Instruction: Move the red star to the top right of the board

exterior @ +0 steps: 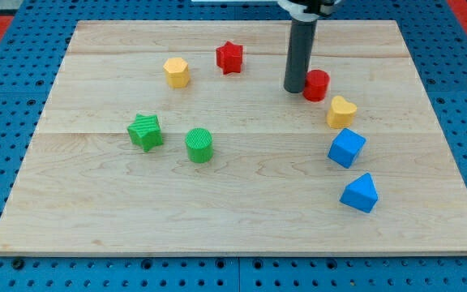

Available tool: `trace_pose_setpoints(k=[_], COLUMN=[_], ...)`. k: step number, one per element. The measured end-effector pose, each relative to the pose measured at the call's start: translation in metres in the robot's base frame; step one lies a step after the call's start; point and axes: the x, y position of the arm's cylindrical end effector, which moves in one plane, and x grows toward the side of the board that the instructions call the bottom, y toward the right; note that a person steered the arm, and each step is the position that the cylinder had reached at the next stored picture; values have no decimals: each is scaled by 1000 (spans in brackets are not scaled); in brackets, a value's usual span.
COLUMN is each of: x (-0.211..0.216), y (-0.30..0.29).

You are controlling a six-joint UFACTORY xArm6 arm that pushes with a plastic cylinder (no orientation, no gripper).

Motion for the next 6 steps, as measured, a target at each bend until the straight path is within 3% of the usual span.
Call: trace_pose_setpoints(k=[2,3,6], x=[0,26,-52], y=[0,-55,-136])
